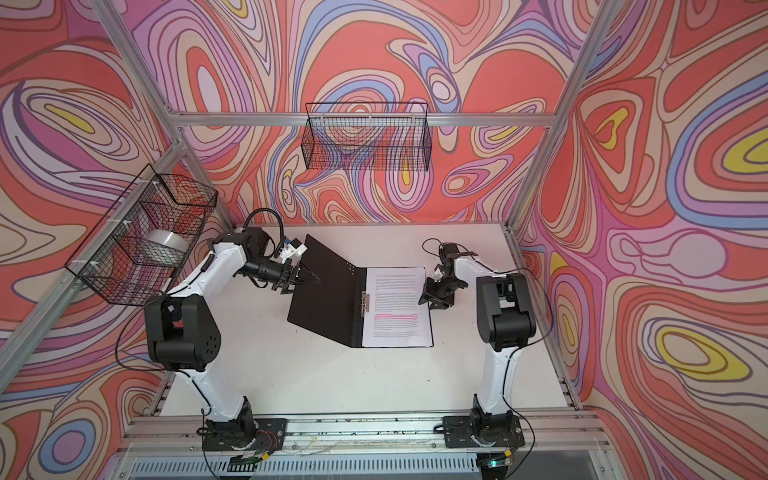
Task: Put the files into the folder
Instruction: 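Lift the black folder cover upward with the left gripper, then swing the cover over the papers with the left gripper while the right gripper approaches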
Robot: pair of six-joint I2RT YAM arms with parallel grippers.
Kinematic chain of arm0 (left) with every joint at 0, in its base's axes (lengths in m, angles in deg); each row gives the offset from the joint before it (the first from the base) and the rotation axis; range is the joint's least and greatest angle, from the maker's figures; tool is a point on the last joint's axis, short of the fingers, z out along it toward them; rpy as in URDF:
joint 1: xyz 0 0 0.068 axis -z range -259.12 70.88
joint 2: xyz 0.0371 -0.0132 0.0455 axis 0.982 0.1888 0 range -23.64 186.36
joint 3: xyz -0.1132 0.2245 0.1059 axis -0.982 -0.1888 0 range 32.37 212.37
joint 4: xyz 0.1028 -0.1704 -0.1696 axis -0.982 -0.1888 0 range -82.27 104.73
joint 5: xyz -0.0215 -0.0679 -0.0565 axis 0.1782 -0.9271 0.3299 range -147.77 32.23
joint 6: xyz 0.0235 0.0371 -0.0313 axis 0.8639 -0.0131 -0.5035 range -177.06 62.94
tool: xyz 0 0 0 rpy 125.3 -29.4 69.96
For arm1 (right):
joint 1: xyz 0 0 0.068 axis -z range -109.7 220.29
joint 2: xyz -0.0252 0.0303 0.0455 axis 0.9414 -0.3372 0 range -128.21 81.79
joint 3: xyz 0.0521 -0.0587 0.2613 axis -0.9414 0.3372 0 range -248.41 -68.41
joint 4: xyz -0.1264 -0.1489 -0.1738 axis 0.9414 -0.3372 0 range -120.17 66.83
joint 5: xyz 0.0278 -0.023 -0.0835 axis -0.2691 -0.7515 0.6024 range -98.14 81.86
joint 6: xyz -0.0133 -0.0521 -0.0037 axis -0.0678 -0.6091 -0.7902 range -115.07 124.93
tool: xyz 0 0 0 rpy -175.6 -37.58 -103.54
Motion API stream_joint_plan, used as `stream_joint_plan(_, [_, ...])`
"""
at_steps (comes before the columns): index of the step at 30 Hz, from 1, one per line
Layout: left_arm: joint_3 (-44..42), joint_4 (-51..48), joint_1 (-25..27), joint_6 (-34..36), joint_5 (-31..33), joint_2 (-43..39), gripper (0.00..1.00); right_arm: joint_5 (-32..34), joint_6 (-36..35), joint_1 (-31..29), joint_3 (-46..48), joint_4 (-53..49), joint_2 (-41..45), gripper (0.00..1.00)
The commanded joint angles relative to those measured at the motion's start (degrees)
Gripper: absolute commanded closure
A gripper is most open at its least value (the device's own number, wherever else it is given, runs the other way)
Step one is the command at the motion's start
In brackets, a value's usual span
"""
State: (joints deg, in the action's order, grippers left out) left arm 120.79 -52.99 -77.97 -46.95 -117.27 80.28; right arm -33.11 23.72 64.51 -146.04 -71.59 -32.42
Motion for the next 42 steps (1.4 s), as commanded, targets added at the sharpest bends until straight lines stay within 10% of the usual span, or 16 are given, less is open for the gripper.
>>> stream_joint_plan(1, [1.49,-2.75,0.27,1.63,-1.93,-2.12,0.15,0.71,0.51,-0.77,1.03,0.84,1.13,0.54])
stream_joint_plan(30, [11.98,-0.70,10.10,-4.34,-1.61,-0.92,0.15,4.96,0.23,-0.71,-8.97,-4.96,7.89,0.52])
stream_joint_plan(42, [16.38,4.35,16.30,-9.88,-0.01,1.01,0.12,-12.72,6.15,-0.55,-3.95,0.85,17.21,0.49])
